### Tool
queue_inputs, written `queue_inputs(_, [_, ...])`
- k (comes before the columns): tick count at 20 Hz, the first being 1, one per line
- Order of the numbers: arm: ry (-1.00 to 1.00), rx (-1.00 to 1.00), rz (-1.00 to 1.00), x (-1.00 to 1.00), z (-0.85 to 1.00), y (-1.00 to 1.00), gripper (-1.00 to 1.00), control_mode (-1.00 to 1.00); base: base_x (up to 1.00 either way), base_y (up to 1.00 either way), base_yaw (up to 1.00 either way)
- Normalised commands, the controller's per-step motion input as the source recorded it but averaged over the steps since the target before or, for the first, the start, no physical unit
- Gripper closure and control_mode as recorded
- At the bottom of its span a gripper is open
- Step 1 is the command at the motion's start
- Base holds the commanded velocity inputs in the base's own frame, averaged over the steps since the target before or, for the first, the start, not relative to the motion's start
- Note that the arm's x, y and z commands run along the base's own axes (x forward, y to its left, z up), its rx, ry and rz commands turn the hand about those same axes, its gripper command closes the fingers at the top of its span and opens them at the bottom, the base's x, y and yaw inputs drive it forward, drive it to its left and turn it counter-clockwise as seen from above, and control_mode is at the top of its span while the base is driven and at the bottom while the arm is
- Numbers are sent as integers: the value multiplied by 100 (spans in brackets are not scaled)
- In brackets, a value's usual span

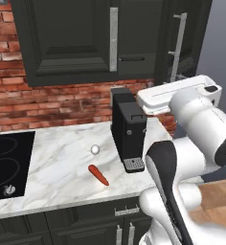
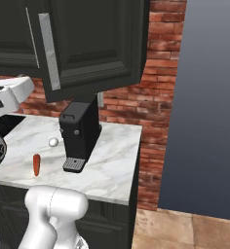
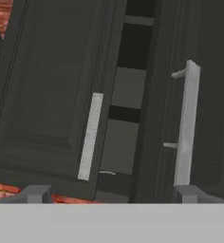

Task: Pick the pan from the cabinet and place it on the stove. Then turn on the stove burner for the pan.

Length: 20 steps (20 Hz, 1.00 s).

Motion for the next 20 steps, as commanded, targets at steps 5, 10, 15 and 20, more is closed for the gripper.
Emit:
queue_inputs(5, [1,-30,-16,5,0,76,-100,-100,0,0,0])
queue_inputs(10, [15,-25,-20,36,-2,37,-100,-100,0,0,0])
queue_inputs(15, [25,-17,-24,65,-16,8,-100,-100,0,0,0])
queue_inputs(20, [23,-13,-24,72,-22,1,-100,-100,0,0,0])
